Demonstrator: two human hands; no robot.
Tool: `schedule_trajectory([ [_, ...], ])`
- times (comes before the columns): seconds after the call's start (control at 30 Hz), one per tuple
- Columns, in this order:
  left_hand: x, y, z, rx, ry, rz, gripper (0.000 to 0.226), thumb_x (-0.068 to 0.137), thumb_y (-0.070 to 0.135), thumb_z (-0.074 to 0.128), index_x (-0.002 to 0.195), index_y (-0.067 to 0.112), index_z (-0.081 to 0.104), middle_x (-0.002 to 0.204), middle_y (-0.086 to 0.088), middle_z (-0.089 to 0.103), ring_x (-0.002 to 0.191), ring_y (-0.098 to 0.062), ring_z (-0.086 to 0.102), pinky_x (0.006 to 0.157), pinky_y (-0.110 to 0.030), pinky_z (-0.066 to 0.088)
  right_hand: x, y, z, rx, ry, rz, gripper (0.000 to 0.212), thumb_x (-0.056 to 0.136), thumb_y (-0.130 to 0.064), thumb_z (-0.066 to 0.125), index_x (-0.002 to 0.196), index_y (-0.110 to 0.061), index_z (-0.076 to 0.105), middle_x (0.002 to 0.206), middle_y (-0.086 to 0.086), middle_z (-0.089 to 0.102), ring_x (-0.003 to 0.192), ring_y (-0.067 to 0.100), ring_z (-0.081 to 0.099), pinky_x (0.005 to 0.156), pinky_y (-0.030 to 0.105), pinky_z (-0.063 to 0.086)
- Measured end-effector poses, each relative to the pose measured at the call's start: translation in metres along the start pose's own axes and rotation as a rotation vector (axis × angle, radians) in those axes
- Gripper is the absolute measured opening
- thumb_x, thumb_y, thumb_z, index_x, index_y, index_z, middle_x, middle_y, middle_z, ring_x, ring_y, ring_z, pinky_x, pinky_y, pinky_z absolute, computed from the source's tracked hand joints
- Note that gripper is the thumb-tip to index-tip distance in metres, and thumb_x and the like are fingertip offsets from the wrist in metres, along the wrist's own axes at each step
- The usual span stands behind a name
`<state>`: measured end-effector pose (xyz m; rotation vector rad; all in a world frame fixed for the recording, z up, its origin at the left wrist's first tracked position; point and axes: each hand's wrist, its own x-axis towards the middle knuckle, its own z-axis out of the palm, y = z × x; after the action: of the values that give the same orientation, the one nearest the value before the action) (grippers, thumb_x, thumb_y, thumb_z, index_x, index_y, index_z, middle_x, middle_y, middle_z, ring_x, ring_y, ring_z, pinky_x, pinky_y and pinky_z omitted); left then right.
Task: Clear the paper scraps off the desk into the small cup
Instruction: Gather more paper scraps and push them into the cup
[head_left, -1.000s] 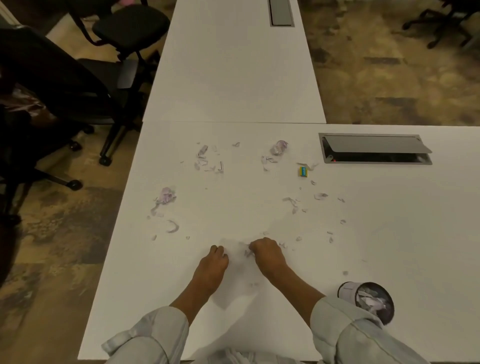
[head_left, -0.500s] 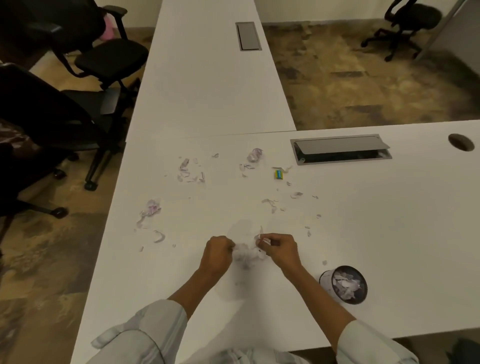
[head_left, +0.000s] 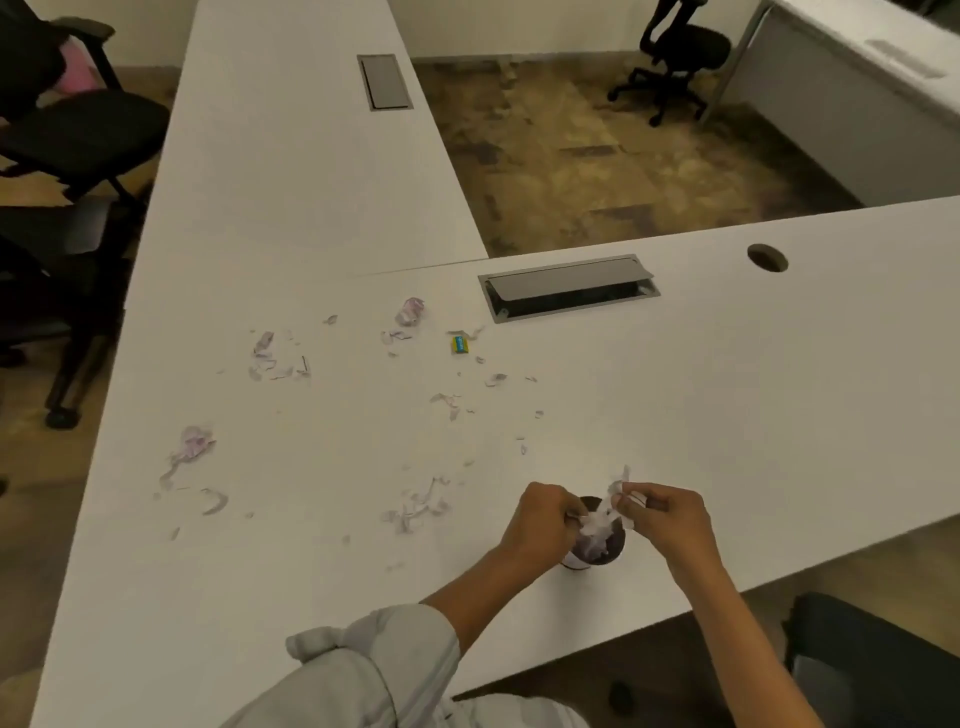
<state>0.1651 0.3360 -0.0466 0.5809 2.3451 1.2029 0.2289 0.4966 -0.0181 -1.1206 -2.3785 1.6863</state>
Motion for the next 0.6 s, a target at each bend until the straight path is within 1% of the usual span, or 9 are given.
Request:
schedule_trajectory([
  [0.03,0.003,0.003,0.007,0.02,-0.027,-0.005,0.021,0.084,0.003,0.061,0.102,0.004,0.073,0.102,-0.014,0.072,0.091,-0.025,0.066,0.085,-0.025,0.051,0.0,0.002,-0.006,0.011,0.008,0.005,0.017,0.075,-0.02,0.08,0.092,-0.018,0.077,0.084,-0.003,0.075,0.078,0.01,0.071,0.069,0.025,0.056],
  [0.1,0.009,0.006,0.018,0.085,-0.097,0.005,0.023,0.085,0.004,0.06,0.104,0.005,0.072,0.102,-0.015,0.071,0.089,-0.026,0.066,0.082,-0.025,0.049,-0.001,0.007,-0.015,0.025,0.023,0.017,0.019,0.075,-0.019,0.079,0.094,-0.016,0.077,0.085,-0.003,0.075,0.079,0.011,0.071,0.069,0.024,0.056],
  [0.2,0.016,0.007,0.025,0.233,-0.208,0.023,0.024,0.084,0.012,0.062,0.105,0.007,0.072,0.098,-0.014,0.071,0.087,-0.03,0.065,0.077,-0.029,0.049,0.0,0.014,-0.022,0.0,0.03,0.033,0.017,0.075,-0.02,0.08,0.092,-0.019,0.077,0.084,-0.004,0.075,0.081,0.013,0.071,0.077,0.033,0.058],
  [0.27,0.018,0.009,0.025,0.283,-0.25,0.041,0.025,0.084,0.021,0.065,0.106,0.011,0.069,0.097,-0.012,0.07,0.087,-0.029,0.064,0.076,-0.032,0.048,-0.001,0.018,-0.024,-0.036,0.026,0.024,0.015,0.075,-0.021,0.08,0.09,-0.02,0.077,0.081,-0.005,0.075,0.078,0.011,0.071,0.077,0.034,0.058],
  [0.3,0.018,0.008,0.025,0.31,-0.259,0.071,0.029,0.084,0.023,0.066,0.111,0.013,0.065,0.101,-0.01,0.069,0.089,-0.027,0.063,0.077,-0.033,0.047,-0.001,0.019,-0.025,-0.058,0.026,0.015,0.015,0.075,-0.022,0.08,0.09,-0.02,0.077,0.081,-0.005,0.075,0.077,0.011,0.071,0.077,0.034,0.058],
  [0.37,0.017,0.004,0.023,0.344,-0.251,0.162,0.049,0.082,0.027,0.069,0.126,0.016,0.052,0.112,-0.008,0.065,0.097,-0.026,0.059,0.081,-0.034,0.048,-0.001,0.02,-0.025,-0.093,0.023,0.005,0.016,0.074,-0.023,0.08,0.09,-0.02,0.077,0.081,-0.005,0.075,0.076,0.009,0.071,0.077,0.034,0.059],
  [0.43,0.016,0.0,0.017,0.31,-0.244,0.233,0.065,0.08,0.034,0.069,0.135,0.018,0.04,0.118,-0.005,0.063,0.1,-0.024,0.059,0.084,-0.036,0.051,-0.001,0.02,-0.024,-0.13,0.015,-0.008,0.015,0.075,-0.023,0.079,0.089,-0.02,0.077,0.08,-0.006,0.074,0.075,0.009,0.07,0.075,0.034,0.059],
  [0.53,0.015,-0.005,0.009,0.243,-0.245,0.266,0.075,0.076,0.043,0.068,0.138,0.017,0.034,0.12,-0.003,0.063,0.102,-0.022,0.061,0.084,-0.036,0.053,-0.001,0.015,-0.018,-0.205,0.002,-0.038,0.011,0.075,-0.023,0.079,0.086,-0.021,0.077,0.078,-0.008,0.073,0.073,0.008,0.069,0.071,0.029,0.057],
  [0.6,0.014,-0.007,0.004,0.215,-0.223,0.263,0.077,0.073,0.046,0.07,0.136,0.017,0.037,0.118,-0.002,0.064,0.101,-0.019,0.063,0.084,-0.036,0.055,-0.002,0.011,-0.012,-0.251,-0.022,-0.063,0.007,0.075,-0.02,0.079,0.081,-0.022,0.075,0.074,-0.012,0.07,0.07,0.004,0.066,0.064,0.017,0.05],
])
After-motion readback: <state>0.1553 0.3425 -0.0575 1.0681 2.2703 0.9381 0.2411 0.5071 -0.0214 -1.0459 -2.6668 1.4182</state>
